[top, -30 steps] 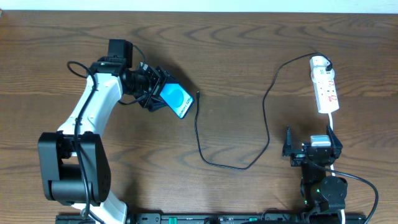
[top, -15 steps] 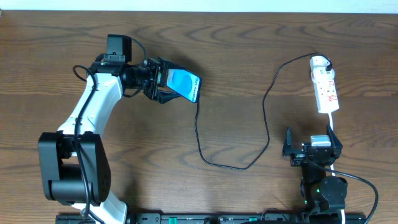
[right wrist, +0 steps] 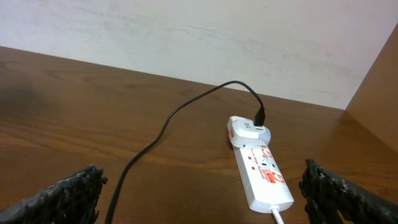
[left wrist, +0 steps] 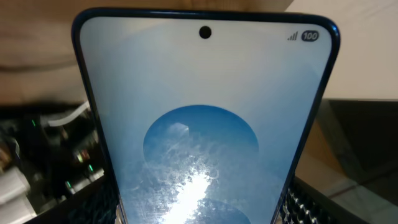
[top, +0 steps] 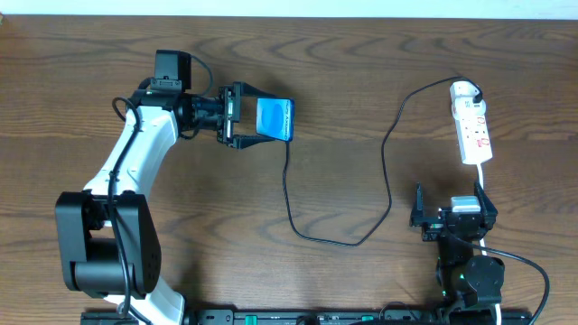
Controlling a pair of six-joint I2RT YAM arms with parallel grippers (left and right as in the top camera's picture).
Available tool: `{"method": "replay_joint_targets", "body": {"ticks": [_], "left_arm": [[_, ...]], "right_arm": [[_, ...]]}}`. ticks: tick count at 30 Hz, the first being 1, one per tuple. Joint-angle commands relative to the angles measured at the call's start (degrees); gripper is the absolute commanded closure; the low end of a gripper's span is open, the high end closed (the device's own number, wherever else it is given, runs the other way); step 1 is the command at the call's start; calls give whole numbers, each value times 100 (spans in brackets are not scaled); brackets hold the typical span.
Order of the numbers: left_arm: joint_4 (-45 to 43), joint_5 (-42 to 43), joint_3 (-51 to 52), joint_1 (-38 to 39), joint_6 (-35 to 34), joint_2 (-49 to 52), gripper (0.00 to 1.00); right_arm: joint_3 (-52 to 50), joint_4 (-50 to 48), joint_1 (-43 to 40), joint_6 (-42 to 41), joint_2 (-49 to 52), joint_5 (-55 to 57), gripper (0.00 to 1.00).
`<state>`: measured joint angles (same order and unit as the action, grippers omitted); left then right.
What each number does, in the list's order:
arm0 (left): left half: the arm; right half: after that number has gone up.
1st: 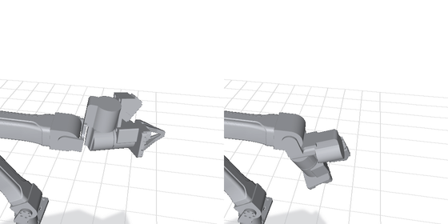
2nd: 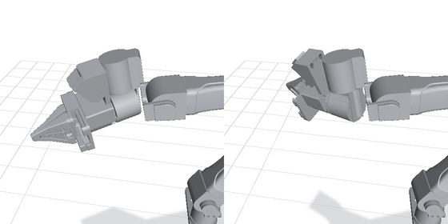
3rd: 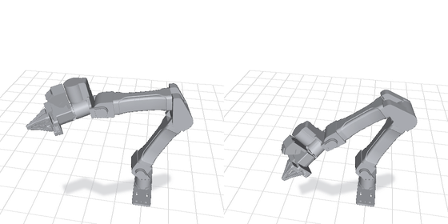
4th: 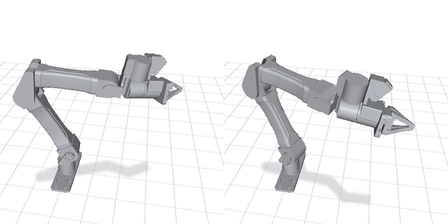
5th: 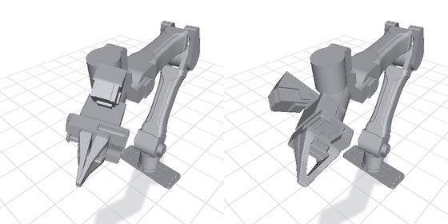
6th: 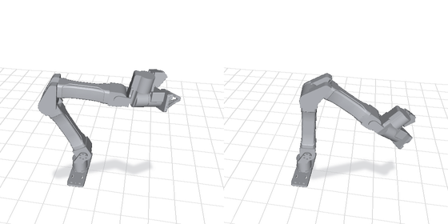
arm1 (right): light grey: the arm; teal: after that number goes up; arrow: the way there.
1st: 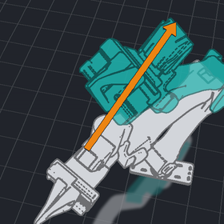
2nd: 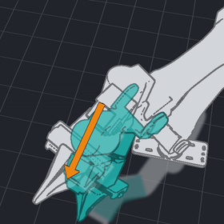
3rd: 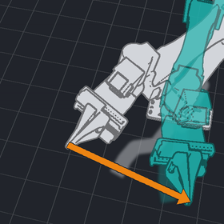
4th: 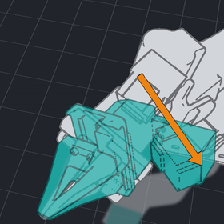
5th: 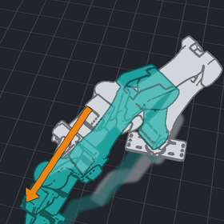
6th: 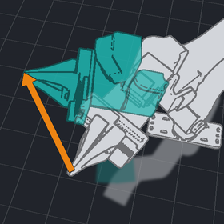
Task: Plug charger to phone and switch on socket
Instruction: 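Lift the phone with the left gripper and carry it toward center, then move the right gripper toward the phone held by the left gripper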
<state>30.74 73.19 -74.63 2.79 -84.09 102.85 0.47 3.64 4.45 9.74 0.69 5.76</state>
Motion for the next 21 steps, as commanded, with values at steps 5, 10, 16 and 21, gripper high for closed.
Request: {"method": "replay_joint_targets", "body": {"ticks": [5, 10, 16, 21], "left_arm": [[-22, 723, -72, -24, -466, -105, 34], [-22, 719, -72, -24, -734, -105, 34], [-24, 557, -72, -22, -1064, -105, 34], [-24, 369, -72, -22, -1355, -105, 34]], "right_arm": [[-17, 15, 13, 17, -35, -28, 1], [-15, 2, 15, 17, -35, -33, 1], [-15, 2, 15, 13, -35, -35, 1], [-15, 2, 15, 4, -35, -39, 1]]}}
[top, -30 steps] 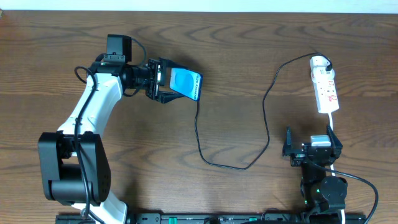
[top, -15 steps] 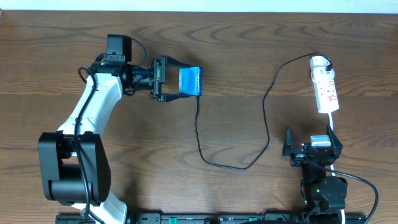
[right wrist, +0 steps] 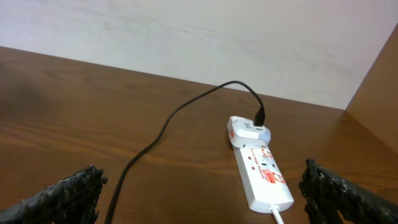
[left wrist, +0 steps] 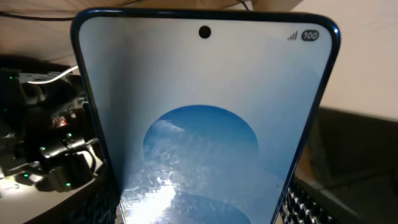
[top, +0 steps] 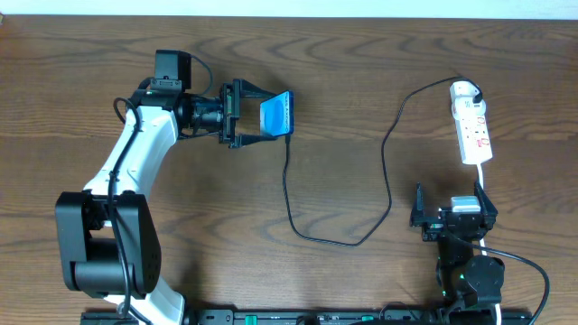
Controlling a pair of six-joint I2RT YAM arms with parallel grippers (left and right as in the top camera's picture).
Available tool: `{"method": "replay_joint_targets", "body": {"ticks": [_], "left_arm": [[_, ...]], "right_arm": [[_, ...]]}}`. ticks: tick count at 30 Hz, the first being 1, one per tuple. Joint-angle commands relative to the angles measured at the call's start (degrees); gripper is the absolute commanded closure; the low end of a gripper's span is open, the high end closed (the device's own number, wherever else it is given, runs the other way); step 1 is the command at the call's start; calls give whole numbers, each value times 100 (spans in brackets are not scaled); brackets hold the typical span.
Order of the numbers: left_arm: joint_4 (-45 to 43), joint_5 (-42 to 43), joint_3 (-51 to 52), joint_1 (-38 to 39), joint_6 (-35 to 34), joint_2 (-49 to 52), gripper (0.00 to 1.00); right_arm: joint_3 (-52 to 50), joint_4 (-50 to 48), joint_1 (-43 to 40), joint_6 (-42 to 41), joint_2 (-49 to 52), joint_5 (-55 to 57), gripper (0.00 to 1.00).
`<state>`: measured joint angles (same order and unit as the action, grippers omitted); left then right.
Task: Plug charger to phone and switch on socket
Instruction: 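Move the right gripper toward the phone held by the left gripper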
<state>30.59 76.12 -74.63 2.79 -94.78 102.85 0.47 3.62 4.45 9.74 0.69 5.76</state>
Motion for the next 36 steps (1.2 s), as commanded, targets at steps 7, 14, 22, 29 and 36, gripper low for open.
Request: {"method": "replay_joint_targets", "body": {"ticks": [7, 14, 22, 29, 36], "left_arm": [[-11, 76, -72, -22, -282, -105, 34], [-39, 79, -72, -22, -273, -105, 34], [-706, 79, -72, -24, 76, -105, 34], [-1062, 76, -72, -22, 435, -105, 34], [-1062, 76, -72, -24, 435, -105, 35]], "right_arm": [[-15, 2, 13, -826, -35, -74, 1], [-13, -7, 13, -844, -35, -752, 1], [83, -286, 9, -1281, 42, -1137, 1], [638, -345, 4, -1311, 774, -1453, 1], [1727, -258, -13, -1309, 2334, -1836, 1]]}}
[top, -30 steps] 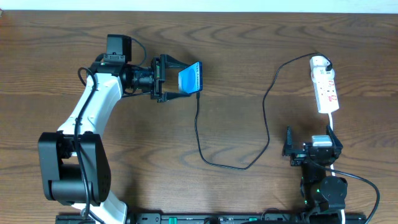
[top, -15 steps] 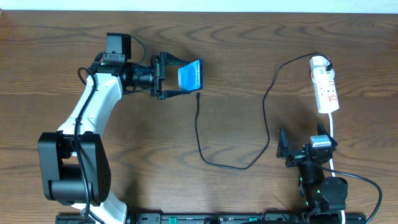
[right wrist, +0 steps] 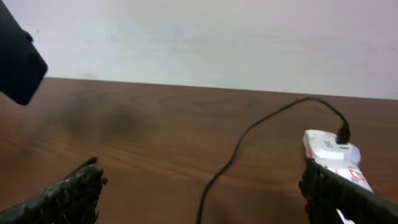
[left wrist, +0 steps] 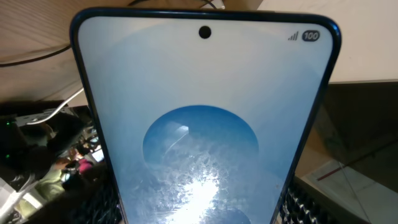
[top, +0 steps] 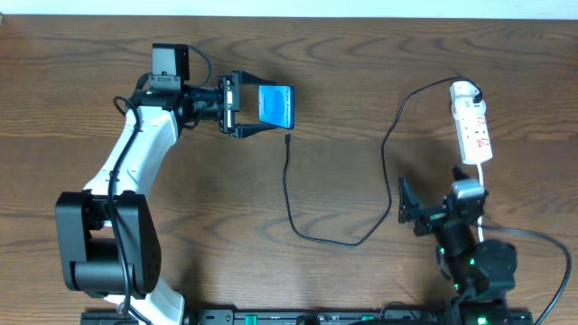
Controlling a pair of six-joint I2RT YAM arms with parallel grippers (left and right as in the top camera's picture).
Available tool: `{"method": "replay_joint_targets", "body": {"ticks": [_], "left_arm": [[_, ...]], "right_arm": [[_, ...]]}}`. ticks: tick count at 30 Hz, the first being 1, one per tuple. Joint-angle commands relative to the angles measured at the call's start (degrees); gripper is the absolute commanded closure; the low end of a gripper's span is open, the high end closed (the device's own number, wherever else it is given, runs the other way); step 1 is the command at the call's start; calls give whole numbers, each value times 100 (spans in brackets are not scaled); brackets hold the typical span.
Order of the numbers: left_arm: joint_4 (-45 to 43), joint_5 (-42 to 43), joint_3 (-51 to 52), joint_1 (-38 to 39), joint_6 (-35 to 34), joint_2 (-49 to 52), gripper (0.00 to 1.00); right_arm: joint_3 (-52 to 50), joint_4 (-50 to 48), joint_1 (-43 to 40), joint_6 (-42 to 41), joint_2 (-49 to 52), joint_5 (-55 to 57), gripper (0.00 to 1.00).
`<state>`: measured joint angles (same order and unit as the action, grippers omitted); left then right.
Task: Plug charger to phone and switch on socket
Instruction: 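Move the right gripper toward the phone held by the left gripper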
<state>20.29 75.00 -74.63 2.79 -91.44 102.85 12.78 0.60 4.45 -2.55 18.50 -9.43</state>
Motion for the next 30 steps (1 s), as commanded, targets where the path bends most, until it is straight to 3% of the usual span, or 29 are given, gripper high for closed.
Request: {"method": "replay_joint_targets", "body": {"ticks": [1, 9, 18, 21, 26, 30], "left_arm": [[-33, 188, -72, -24, 98, -105, 35], [-31, 190, -72, -24, 94, -105, 36], [-31, 170, -72, -24, 92, -105, 35], [-28, 15, -72, -22, 94, -105, 36], [-28, -177, -72, -24, 94, -105, 36], [-26, -634, -70, -17, 103, -105, 36]], "right_arm": [[671, 74, -39, -79, 807, -466, 1], [2118, 634, -577, -81, 2621, -1976, 1], [4017, 1974, -1279, -76, 4406, -3921, 1], [4413, 1834, -1394, -79, 4852, -4843, 1], [4419, 1486, -1381, -129, 5084, -4653, 1], [4411, 1663, -1331, -734, 5143, -4725, 1]]}}
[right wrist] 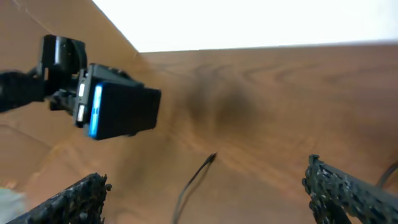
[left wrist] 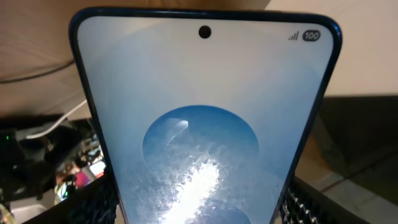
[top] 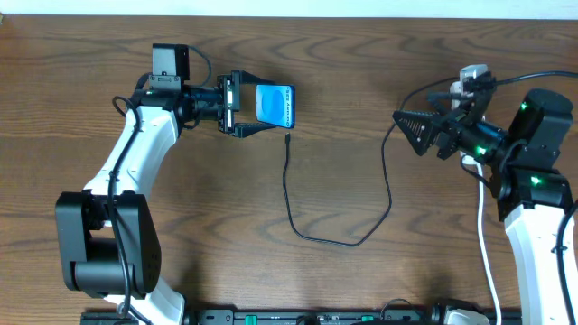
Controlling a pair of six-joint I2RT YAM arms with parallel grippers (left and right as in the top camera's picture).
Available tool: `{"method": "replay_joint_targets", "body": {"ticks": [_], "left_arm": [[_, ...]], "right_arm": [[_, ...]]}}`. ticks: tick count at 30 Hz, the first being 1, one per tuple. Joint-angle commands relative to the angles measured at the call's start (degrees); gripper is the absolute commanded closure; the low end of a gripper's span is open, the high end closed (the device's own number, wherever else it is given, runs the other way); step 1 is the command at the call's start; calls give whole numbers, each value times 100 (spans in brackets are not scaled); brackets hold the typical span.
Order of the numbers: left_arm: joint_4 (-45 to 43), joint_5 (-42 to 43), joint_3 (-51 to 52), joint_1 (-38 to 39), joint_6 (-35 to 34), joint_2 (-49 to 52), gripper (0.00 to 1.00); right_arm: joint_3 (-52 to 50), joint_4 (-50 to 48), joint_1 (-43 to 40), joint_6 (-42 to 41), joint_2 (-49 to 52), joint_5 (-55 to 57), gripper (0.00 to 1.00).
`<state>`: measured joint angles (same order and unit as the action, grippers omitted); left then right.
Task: Plug charger to phone and switch on socket
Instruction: 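Move the right gripper toward the phone held by the left gripper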
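My left gripper [top: 256, 106] is shut on the blue-screened phone [top: 275, 105], held off the table at the back left. The lit screen [left wrist: 205, 124] fills the left wrist view, between the fingers [left wrist: 99, 208]. The black charger cable [top: 291, 194] lies on the table. Its free plug end [top: 286, 137] is just in front of the phone and apart from it. My right gripper [top: 408, 132] hangs open at the back right, pointing left. In its wrist view the plug end [right wrist: 211, 157] lies ahead between the fingers [right wrist: 81, 198], with the phone [right wrist: 121, 111] beyond.
The cable loops forward to mid-table [top: 348, 242] and back up to the right. The power strip is mostly hidden under my right arm [top: 533, 135]; its white lead [top: 483, 248] runs toward the front edge. The wooden table [top: 208, 226] spans the view.
My right arm has gone from low at the front right to raised over the back right, its open gripper now facing the plug end and phone. The left gripper and phone hardly moved.
First the left gripper held the phone with the cable end just in front of it, the right arm parked at the front right. The phone was then tilted on edge, later screen-up slightly farther back. The right arm turned left, and now stands raised at the back right.
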<state>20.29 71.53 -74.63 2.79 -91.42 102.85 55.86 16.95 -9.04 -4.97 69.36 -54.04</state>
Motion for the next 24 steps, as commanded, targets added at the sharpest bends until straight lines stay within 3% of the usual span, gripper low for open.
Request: {"method": "replay_joint_targets", "body": {"ticks": [1, 6, 11, 24], "left_arm": [[-26, -409, -70, -13, 131, -105, 36], [-26, -1093, -61, 44, 186, -105, 36], [-22, -1676, -61, 153, 433, -105, 40], [-4, -2509, -61, 739, 433, -105, 40]], "right_arm": [[103, 17, 61, -483, 79, -262, 1], [103, -31, 492, -487, 273, 72, 7], [103, -210, 1056, -774, 544, 682, 2], [103, -1674, 2330, -1432, 1683, 754, 4]]}}
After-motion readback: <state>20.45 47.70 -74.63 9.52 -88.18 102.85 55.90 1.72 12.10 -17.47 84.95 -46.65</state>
